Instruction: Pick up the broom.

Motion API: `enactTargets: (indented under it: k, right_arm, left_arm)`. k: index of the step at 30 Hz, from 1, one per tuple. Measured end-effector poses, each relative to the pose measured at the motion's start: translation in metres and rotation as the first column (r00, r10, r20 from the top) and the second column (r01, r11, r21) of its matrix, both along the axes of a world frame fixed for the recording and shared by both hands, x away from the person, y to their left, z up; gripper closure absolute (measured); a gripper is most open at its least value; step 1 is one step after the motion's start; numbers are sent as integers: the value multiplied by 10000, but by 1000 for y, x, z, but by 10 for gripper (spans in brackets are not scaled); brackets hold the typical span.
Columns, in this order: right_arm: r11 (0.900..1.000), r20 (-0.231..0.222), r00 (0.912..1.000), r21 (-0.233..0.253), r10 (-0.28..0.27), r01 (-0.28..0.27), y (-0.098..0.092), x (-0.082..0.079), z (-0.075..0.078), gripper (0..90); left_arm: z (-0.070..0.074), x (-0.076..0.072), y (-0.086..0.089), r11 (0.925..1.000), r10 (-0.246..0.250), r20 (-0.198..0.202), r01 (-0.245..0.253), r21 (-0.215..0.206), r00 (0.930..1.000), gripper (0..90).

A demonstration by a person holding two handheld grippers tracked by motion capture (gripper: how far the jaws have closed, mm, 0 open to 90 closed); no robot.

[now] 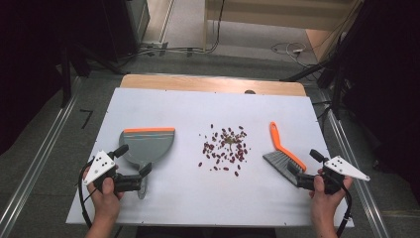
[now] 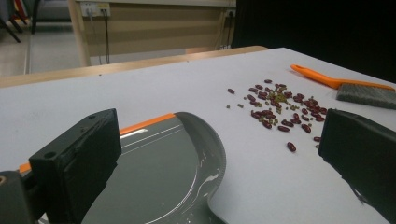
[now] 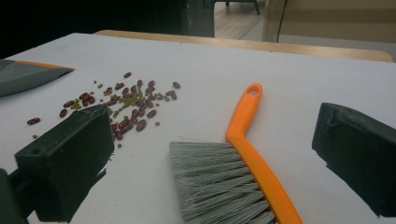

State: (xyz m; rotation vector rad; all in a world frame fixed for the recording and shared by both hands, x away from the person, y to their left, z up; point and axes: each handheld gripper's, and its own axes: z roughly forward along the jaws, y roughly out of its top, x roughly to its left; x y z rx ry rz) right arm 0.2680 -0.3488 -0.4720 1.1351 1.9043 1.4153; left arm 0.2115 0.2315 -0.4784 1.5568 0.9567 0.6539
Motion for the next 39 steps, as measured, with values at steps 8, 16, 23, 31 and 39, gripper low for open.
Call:
enactTargets:
  k: [8,16,23,31,39]
  right_arm:
    - [9999,47,9999,-67,-95,96,5,-1,9,0]
    - [9998,107,9998,-151,-155,157,12,10,41,0]
    - [9983,-251,9995,-555,-196,182,23,30,56,0]
    - [9917,-1393,9902,-1258,82,-260,34,69,68,0]
    - [9772,-2922,9561,-1954,230,-832,49,103,61,154]
  left_arm:
    - [2,-2,3,10000,72,36,-72,-56,10000,0]
    - [2,-3,0,10000,46,8,-46,31,10000,0]
    - [2,-2,-4,9999,-80,-7,80,76,10000,0]
    - [3,-3,-7,9998,-171,40,171,51,9998,0]
    - [2,-1,-10,9997,-220,75,220,60,9997,0]
